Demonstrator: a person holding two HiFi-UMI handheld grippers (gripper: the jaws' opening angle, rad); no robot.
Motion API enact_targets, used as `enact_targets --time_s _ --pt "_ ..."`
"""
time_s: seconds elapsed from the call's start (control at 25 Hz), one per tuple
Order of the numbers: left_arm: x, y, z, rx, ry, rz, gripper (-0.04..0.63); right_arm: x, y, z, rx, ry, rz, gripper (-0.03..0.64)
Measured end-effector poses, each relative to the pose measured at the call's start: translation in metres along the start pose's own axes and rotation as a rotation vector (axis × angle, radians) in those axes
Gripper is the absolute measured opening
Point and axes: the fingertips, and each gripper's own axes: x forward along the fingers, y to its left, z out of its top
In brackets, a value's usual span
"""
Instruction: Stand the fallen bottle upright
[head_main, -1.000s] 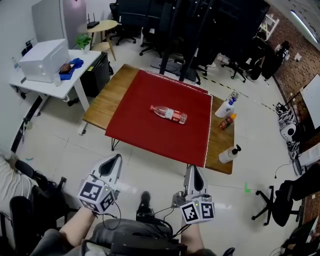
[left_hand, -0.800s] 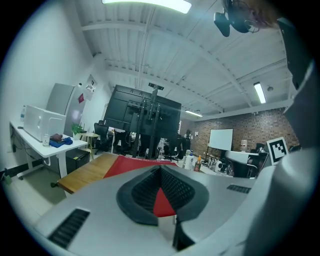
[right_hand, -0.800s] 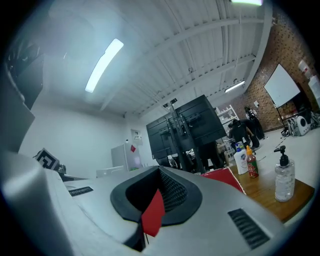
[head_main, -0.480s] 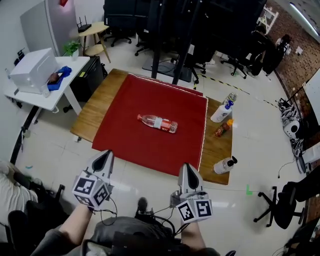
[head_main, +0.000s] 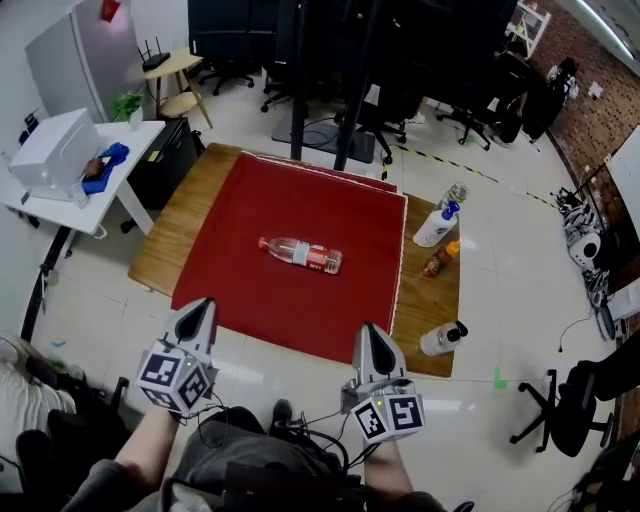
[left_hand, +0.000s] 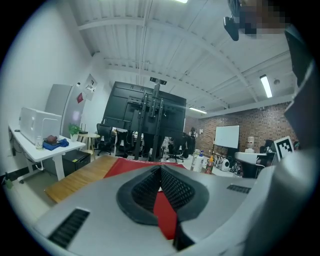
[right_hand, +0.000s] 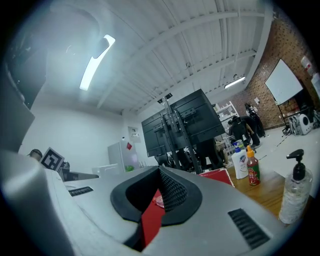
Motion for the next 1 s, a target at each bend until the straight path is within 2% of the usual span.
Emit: enact_targets --time_s 0.16,0.44,0.68,1.0 --pt "0.012 0.006 0.004 0.003 0.002 -0.004 0.029 0.018 0.007 -0.001 -0.034 0.014 0.040 -0.005" --pt "0.035 0.021 0.013 0.008 -0.002 -0.032 0.029 0.055 0.020 0.000 -0.118 0.032 0.056 -0.005" --pt "0.079 0.050 0.006 -0.009 0.022 -0.074 0.029 0.094 0.016 -0.019 -0.126 0.074 0.017 -0.005" --pt "0.145 0.104 -0.001 -0.030 0.081 -0.117 0.029 0.172 0.013 -0.047 -0.201 0.142 -0.002 -0.005"
